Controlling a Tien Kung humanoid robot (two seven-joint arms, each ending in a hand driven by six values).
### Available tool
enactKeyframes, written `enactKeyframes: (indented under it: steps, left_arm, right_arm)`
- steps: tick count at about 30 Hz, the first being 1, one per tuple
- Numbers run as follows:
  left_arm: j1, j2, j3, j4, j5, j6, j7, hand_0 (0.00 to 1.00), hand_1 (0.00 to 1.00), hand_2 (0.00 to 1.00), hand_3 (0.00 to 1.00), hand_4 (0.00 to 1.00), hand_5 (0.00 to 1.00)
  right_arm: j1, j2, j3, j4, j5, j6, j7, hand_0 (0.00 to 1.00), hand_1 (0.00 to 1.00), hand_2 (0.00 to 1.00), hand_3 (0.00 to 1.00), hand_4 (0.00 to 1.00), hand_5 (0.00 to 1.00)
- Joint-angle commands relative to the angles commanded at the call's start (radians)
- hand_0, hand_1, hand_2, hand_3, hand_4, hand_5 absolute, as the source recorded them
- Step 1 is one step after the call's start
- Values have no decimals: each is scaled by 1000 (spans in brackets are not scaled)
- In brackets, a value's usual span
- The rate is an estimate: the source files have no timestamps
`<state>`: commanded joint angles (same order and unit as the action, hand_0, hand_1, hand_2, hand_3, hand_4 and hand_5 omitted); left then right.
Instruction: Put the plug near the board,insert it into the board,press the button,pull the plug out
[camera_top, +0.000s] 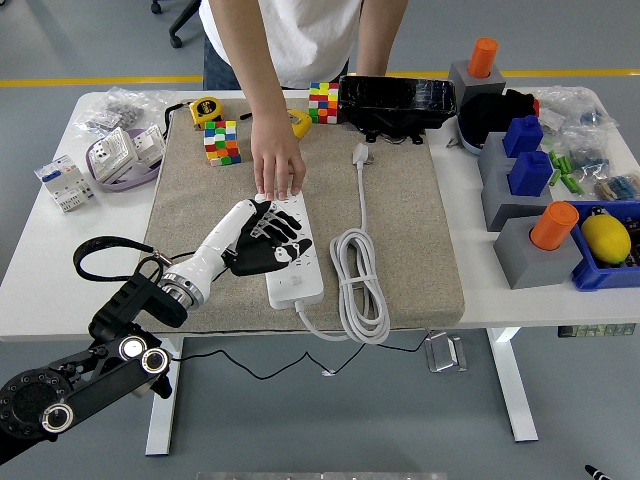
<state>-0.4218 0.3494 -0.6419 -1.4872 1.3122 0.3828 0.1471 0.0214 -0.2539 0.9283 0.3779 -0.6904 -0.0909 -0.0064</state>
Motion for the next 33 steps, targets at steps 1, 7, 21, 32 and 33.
enactKeyframes:
  steps: [1,7,21,32,33]
  left_arm:
    - [1,3,-4,-8,21,-17,19,274,237,351,606,793,284]
    - [-1,21,-14,-71,143,-161,179,155,54,155,703,643,2]
    - [-6,17,13,-93,208,-317,381,85,40,136,843,751,2]
    - [-2,15,24,-63,234,-346,417,73,47,145,837,775,2]
    - [-2,16,23,-64,230,-347,416,73,47,145,837,775,2]
  right_arm:
    - [0,0,-1,0,0,0,0,612,646,660,559,953,498]
    - [-3,-5,-3,1,-1,-1,0,613,645,660,558,954,500]
    - [-2,-1,9,3,-5,-1,0,613,645,660,558,954,500]
    - [-4,3,15,4,-6,-1,1,613,645,660,558,954,500]
    - [-4,3,15,4,-6,-1,1,613,645,660,558,954,500]
